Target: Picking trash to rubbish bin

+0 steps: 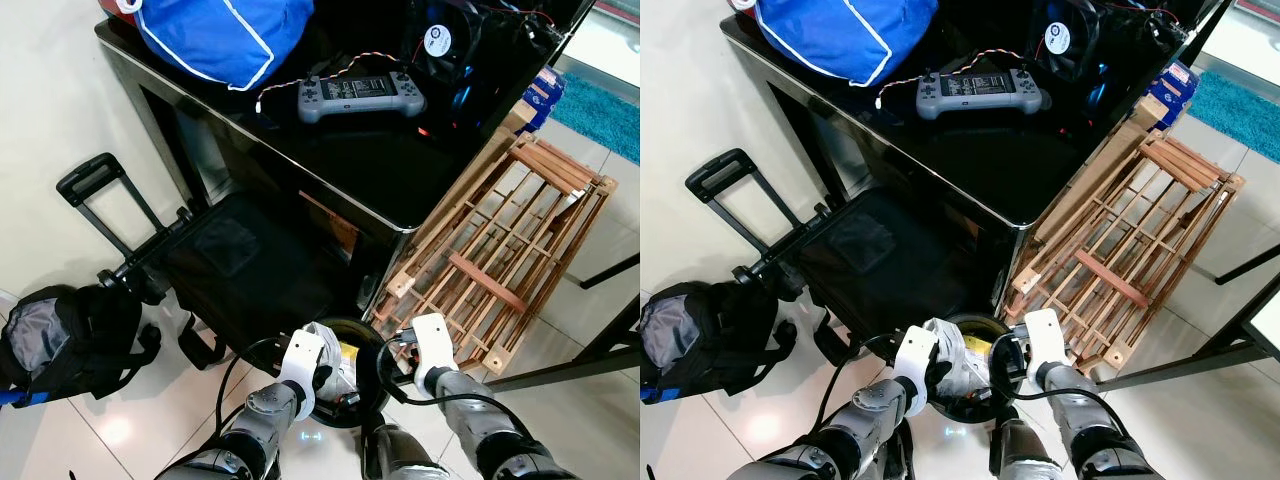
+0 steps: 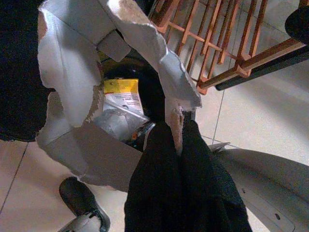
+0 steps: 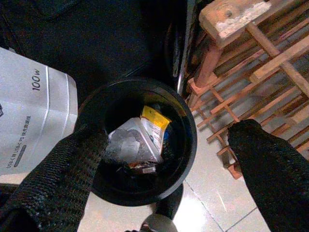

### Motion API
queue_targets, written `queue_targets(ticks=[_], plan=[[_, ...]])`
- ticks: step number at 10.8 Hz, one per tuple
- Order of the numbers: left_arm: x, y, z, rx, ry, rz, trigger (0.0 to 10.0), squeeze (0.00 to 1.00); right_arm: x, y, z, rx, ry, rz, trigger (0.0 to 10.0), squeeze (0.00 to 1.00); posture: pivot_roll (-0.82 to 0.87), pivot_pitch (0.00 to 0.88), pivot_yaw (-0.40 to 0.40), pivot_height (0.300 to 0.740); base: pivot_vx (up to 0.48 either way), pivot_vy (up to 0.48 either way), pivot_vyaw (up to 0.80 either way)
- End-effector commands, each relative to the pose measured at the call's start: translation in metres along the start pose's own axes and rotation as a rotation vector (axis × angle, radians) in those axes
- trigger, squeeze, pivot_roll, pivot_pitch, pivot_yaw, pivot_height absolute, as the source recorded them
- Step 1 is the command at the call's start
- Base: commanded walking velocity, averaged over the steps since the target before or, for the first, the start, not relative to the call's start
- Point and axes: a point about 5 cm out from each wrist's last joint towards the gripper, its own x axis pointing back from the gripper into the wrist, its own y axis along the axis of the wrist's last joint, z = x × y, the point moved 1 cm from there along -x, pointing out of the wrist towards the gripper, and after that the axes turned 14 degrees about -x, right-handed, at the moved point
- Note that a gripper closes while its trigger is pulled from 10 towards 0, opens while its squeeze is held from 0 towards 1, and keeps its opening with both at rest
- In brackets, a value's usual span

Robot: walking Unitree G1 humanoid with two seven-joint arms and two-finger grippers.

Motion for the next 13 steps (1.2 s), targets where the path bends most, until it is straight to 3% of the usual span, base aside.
queue_targets(ticks=[1,5,9,10,11,13], plan=[[0.0011,-0.0091,-0.0066,0.007,-0.009,0.029,10.0,0.0,0.0057,-0.0142,-0.006,0.012,-0.008,0.046,10.0,0.0,-0.11,0.303,0.005,0.74,0.0,0.0,0.0],[0.0011,-0.0065,-0.0035,-0.007,0.015,0.013,10.0,0.0,0.0081,-0.0214,0.0031,0.003,0.072,0.065,10.0,0.0,-0.11,0.306,0.002,0.74,0.0,0.0,0.0],[0.0012,-0.0052,-0.002,-0.007,0.016,0.004,10.0,0.0,0.0096,-0.0217,0.0013,0.003,0.093,0.088,10.0,0.0,-0.11,0.297,0.006,0.74,0.0,0.0,0.0],[0.0011,-0.0047,-0.0018,-0.008,0.016,0.002,10.0,0.71,0.0096,-0.0215,0.0014,0.002,0.091,0.088,10.0,0.0,-0.11,0.296,0.006,0.74,0.0,0.0,0.0],[0.001,-0.0041,-0.0019,-0.008,0.014,0.0,10.0,1.0,0.0094,-0.0214,0.0018,0.002,0.091,0.088,10.0,0.0,-0.11,0.295,0.008,0.74,0.0,0.0,0.0],[0.0011,-0.0043,-0.0021,0.0,0.008,-0.001,10.0,1.0,0.0091,-0.0211,0.0026,0.003,0.091,0.089,10.0,0.0,-0.11,0.293,0.01,0.74,0.0,0.0,0.0]])
